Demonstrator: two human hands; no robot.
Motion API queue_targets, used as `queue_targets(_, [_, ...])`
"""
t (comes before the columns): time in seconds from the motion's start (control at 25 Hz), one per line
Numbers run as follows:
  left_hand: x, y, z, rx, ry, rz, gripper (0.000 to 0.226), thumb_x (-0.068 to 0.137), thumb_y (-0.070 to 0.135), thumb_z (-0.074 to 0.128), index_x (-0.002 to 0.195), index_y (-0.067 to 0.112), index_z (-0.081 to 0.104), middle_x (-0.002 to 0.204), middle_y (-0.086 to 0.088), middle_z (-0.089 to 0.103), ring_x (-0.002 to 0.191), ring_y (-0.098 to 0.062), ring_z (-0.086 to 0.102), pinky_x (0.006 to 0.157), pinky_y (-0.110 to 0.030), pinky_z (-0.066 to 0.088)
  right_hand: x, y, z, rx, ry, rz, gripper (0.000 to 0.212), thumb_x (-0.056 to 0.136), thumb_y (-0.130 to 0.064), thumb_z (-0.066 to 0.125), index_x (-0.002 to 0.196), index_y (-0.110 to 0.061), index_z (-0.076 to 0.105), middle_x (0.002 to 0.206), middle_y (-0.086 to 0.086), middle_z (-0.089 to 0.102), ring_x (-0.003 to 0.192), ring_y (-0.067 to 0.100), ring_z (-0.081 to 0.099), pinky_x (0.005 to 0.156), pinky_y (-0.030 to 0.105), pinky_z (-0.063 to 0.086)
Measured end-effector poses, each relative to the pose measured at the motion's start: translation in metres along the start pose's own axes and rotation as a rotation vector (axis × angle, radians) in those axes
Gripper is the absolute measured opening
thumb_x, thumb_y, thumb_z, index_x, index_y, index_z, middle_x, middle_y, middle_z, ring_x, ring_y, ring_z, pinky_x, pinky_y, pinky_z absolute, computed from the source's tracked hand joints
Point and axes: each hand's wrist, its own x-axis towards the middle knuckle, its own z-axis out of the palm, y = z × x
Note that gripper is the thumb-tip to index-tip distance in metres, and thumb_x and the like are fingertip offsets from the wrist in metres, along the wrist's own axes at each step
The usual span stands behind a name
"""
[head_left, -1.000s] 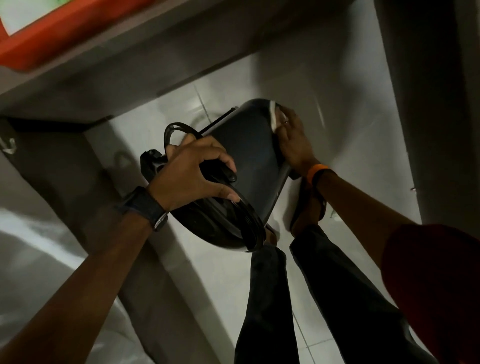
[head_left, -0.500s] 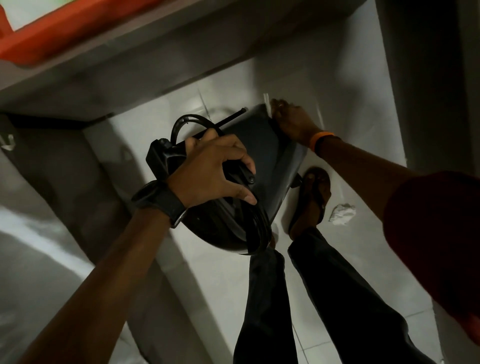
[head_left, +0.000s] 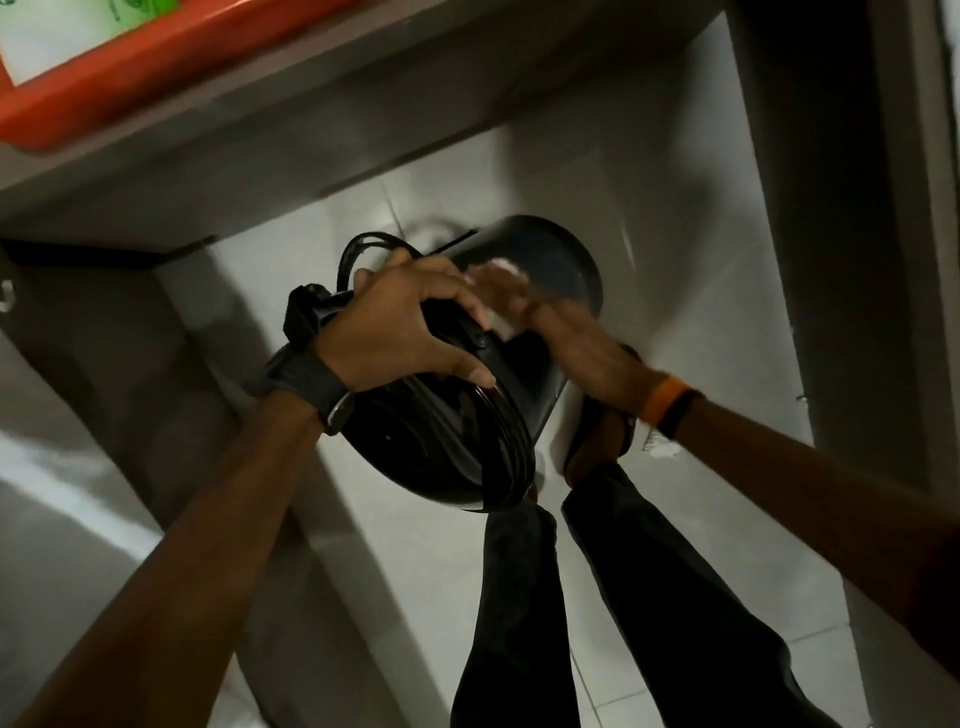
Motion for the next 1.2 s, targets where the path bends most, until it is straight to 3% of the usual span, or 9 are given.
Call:
queue_targets(0.12, [0.003, -0.007, 0.006, -0.084, -0.037, -0.035, 0.051, 0.047, 0.047, 0.088, 0.089, 0.023, 0.072, 0.102, 0.013, 0.06, 0.107, -0.016, 0.055, 0.101, -0.045, 0.043, -0.016, 0.025, -0.006, -0.181, 0.016, -0.162, 0.049, 0.108, -0.037, 0.031, 0.156, -0.03, 0.034, 0.166, -0.01, 0.029, 0.157, 0.007, 0.018, 0.13, 0.032, 0.011])
queue_targets(0.32, [0.012, -0.013, 0.022, -0.088, 0.057, -0.054, 0.061, 0.039, 0.062, 0.085, 0.087, 0.031, 0.065, 0.098, 0.013, 0.055, 0.099, -0.011, 0.051, 0.081, -0.022, 0.039, 0.036, 0.056, -0.069, -0.178, 0.315, 0.393, 0.053, 0.11, -0.041, 0.022, 0.159, -0.021, 0.025, 0.17, 0.004, 0.018, 0.159, 0.021, 0.012, 0.129, 0.034, 0.005])
queue_targets(0.48, [0.023, -0.011, 0.015, -0.07, 0.112, -0.042, 0.062, 0.041, 0.057, 0.083, 0.089, 0.024, 0.064, 0.098, 0.008, 0.054, 0.087, 0.002, 0.045, 0.075, -0.006, 0.035, -0.02, 0.027, -0.012, -0.149, 0.072, -0.238, 0.051, 0.108, -0.036, 0.031, 0.158, -0.024, 0.028, 0.167, -0.006, 0.025, 0.157, 0.007, 0.013, 0.13, 0.031, 0.009])
queue_targets(0.56, [0.022, -0.01, 0.014, -0.066, 0.108, -0.03, 0.058, 0.043, 0.049, 0.085, 0.09, 0.02, 0.064, 0.099, 0.002, 0.055, 0.081, 0.009, 0.046, 0.071, 0.0, 0.035, -0.03, 0.04, -0.014, -0.193, -0.017, -0.371, 0.053, 0.108, -0.039, 0.031, 0.159, -0.028, 0.022, 0.165, -0.016, 0.019, 0.157, 0.004, 0.01, 0.13, 0.031, 0.007])
queue_targets(0.72, [0.022, -0.009, 0.015, -0.091, 0.153, -0.014, 0.057, 0.051, 0.052, 0.085, 0.094, 0.023, 0.064, 0.098, 0.011, 0.054, 0.084, 0.007, 0.048, 0.078, -0.014, 0.037, 0.016, 0.072, -0.084, -0.118, 0.251, 0.32, 0.053, 0.109, -0.04, 0.024, 0.161, -0.026, 0.018, 0.171, -0.004, 0.012, 0.159, 0.016, 0.009, 0.13, 0.044, 0.009])
queue_targets(0.84, [0.028, -0.003, 0.025, 0.036, 0.281, 0.025, 0.05, 0.076, 0.061, 0.07, 0.118, 0.035, 0.064, 0.127, 0.008, 0.055, 0.119, -0.013, 0.047, 0.101, -0.021, 0.034, 0.003, 0.062, -0.07, 0.077, 0.228, 0.194, 0.053, 0.109, -0.041, 0.023, 0.161, -0.03, 0.02, 0.17, -0.01, 0.015, 0.159, 0.013, 0.01, 0.128, 0.03, 0.012])
queue_targets(0.96, [0.04, 0.018, 0.049, 0.397, 0.537, 0.103, 0.034, 0.104, 0.038, 0.044, 0.134, 0.03, 0.059, 0.149, -0.001, 0.047, 0.137, -0.035, 0.036, 0.12, -0.038, 0.022, -0.032, 0.044, -0.04, 0.239, 0.144, -0.029, 0.048, 0.108, -0.046, 0.023, 0.156, -0.044, 0.022, 0.16, -0.036, 0.019, 0.154, -0.007, 0.012, 0.119, 0.009, 0.012])
queue_targets(1.08, [0.052, 0.033, 0.069, 0.421, 0.532, 0.461, 0.031, 0.105, 0.014, 0.042, 0.122, 0.007, 0.067, 0.122, -0.014, 0.068, 0.124, -0.032, 0.057, 0.123, -0.038, 0.021, 0.003, 0.053, -0.061, 0.232, 0.214, 0.073, 0.051, 0.108, -0.048, 0.022, 0.156, -0.036, 0.031, 0.166, -0.018, 0.024, 0.156, 0.002, 0.014, 0.128, 0.024, 0.009])
queue_targets(1.2, [0.058, 0.043, 0.08, 0.607, 0.485, 0.639, 0.024, 0.099, 0.022, 0.055, 0.092, 0.008, 0.072, 0.083, -0.011, 0.067, 0.082, -0.031, 0.063, 0.089, -0.041, 0.046, 0.038, 0.082, -0.09, 0.292, 0.273, 0.333, 0.057, 0.106, -0.052, 0.022, 0.156, -0.027, 0.036, 0.166, -0.001, 0.031, 0.155, 0.019, 0.025, 0.129, 0.044, 0.016])
